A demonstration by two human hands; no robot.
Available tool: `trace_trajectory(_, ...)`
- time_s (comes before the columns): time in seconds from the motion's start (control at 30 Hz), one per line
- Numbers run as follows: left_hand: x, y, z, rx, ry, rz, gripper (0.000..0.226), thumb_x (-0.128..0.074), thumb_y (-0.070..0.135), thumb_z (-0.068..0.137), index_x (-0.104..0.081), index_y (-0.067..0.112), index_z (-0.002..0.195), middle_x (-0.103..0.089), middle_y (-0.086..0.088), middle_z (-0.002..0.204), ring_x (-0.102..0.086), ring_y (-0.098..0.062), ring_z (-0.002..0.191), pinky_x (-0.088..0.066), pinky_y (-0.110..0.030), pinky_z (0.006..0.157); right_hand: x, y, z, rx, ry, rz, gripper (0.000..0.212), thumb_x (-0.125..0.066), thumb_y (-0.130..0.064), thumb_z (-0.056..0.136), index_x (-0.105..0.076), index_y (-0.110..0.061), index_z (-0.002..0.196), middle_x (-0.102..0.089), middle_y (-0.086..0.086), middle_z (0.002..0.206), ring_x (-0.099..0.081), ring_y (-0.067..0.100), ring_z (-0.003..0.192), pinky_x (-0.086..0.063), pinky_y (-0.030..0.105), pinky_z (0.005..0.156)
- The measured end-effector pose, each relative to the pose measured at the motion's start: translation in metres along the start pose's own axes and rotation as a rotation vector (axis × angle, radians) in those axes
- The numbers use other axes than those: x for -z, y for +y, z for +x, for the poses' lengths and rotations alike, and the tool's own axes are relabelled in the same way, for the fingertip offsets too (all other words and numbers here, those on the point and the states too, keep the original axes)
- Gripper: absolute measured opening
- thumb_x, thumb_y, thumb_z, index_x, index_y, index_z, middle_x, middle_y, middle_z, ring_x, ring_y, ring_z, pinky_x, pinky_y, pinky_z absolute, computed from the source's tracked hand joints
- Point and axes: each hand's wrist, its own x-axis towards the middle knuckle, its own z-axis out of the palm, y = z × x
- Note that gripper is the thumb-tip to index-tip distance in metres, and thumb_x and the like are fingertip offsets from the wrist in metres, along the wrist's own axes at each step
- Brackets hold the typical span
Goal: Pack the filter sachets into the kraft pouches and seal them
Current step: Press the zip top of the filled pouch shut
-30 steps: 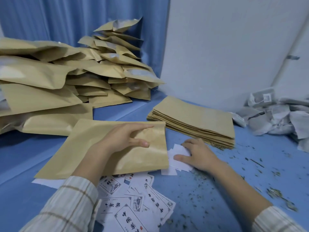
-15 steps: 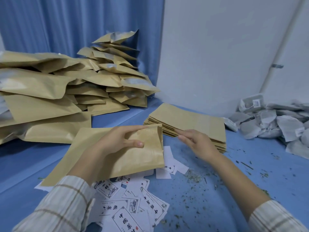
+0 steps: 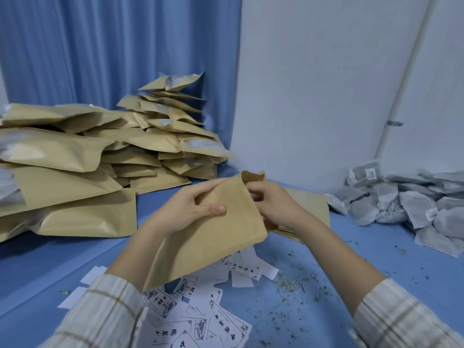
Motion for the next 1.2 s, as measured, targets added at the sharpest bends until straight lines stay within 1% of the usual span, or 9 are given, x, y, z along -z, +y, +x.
trace_trajectory(0.13,0.001,0.018,0.008,-0.049,0.028,-0.227,0.050,-0.071,0.052,0.074,-0.051,0.047,0.120,-0.061,0.029,0.118,-0.055,0.007,0.111,-0.041,-0.011,0.086,0.026,-0.052,0.009,0.120,-0.264,-0.351,0.036,-0.064,-0.015,0.084,-0.053,-0.049,0.083,-0.060,-0.026,0.085,-0.055,-0.004,0.084,-0.040,0.006,0.074)
trace_trajectory(0.27,-0.004,0.040,0.023,-0.063,0.054,-0.286,0.065,-0.056,0.060,0.077,-0.044,0.037,0.136,-0.057,0.022,0.128,-0.051,0.002,0.121,-0.040,-0.018,0.094,0.049,-0.092,0.018,0.088,-0.295,-0.536,0.025,-0.057,-0.029,0.090,-0.055,-0.030,0.115,-0.057,-0.007,0.120,-0.050,0.009,0.107,-0.035,0.024,0.087)
trace_trajectory(0.37,-0.010,0.060,0.034,-0.031,0.135,-0.244,0.098,-0.053,0.084,0.062,-0.029,0.039,0.145,-0.044,0.033,0.132,-0.041,0.005,0.127,-0.035,-0.018,0.101,0.066,-0.111,0.025,0.000,-0.264,-0.712,0.020,-0.051,-0.025,0.093,-0.058,-0.010,0.103,-0.061,0.001,0.104,-0.054,0.018,0.097,-0.038,0.029,0.081)
trace_trajectory(0.43,-0.008,0.070,0.036,-0.022,0.198,-0.276,0.109,-0.051,0.090,0.055,-0.027,0.038,0.147,-0.036,0.026,0.142,-0.035,0.001,0.133,-0.029,-0.028,0.110,0.079,-0.118,0.030,-0.079,-0.218,-0.810,0.021,-0.049,-0.021,0.091,-0.053,-0.005,0.078,-0.053,0.004,0.078,-0.050,0.022,0.080,-0.037,0.031,0.070)
trace_trajectory(0.57,-0.004,0.089,0.035,-0.142,0.111,-0.300,0.068,-0.059,0.071,0.072,-0.047,0.045,0.133,-0.054,0.014,0.135,-0.048,-0.007,0.126,-0.038,-0.039,0.105,0.095,-0.128,0.036,-0.244,-0.162,-0.783,0.024,-0.055,-0.033,0.085,-0.052,-0.020,0.065,-0.053,-0.005,0.069,-0.050,0.015,0.066,-0.037,0.026,0.058)
trace_trajectory(0.7,-0.017,0.106,0.037,-0.192,0.385,-0.173,0.017,-0.057,0.041,0.091,-0.065,0.032,0.103,-0.069,0.010,0.097,-0.063,-0.010,0.097,-0.050,-0.038,0.086,0.098,-0.138,0.036,-0.112,-0.030,-0.852,0.019,-0.056,-0.032,0.088,-0.056,-0.016,0.079,-0.057,-0.002,0.081,-0.052,0.015,0.071,-0.034,0.020,0.052)
trace_trajectory(0.97,-0.001,0.121,0.035,-0.189,0.340,-0.383,0.017,-0.051,0.036,0.092,-0.066,0.026,0.090,-0.071,0.019,0.078,-0.065,0.008,0.071,-0.046,-0.007,0.058,0.129,-0.148,0.015,-0.079,-0.187,-0.773,0.016,-0.047,-0.016,0.089,-0.060,-0.014,0.081,-0.056,0.002,0.076,-0.047,0.010,0.071,-0.036,0.023,0.067)
trace_trajectory(1.07,-0.001,0.125,0.034,-0.199,0.299,-0.432,0.017,-0.049,0.029,0.095,-0.066,0.026,0.094,-0.072,0.019,0.080,-0.065,0.008,0.072,-0.046,-0.006,0.057,0.119,-0.160,0.013,-0.156,-0.305,-0.804,0.032,-0.045,-0.020,0.094,-0.053,-0.027,0.064,-0.053,-0.021,0.075,-0.052,0.000,0.072,-0.040,0.025,0.069)
trace_trajectory(1.2,-0.002,0.125,0.032,-0.163,0.261,-0.489,0.022,-0.051,0.035,0.089,-0.066,0.020,0.095,-0.073,0.011,0.081,-0.068,-0.001,0.074,-0.050,-0.013,0.060,0.115,-0.169,0.015,-0.300,-0.397,-0.835,0.014,-0.045,-0.026,0.094,-0.059,-0.022,0.095,-0.060,-0.002,0.103,-0.060,0.024,0.098,-0.047,0.037,0.085)
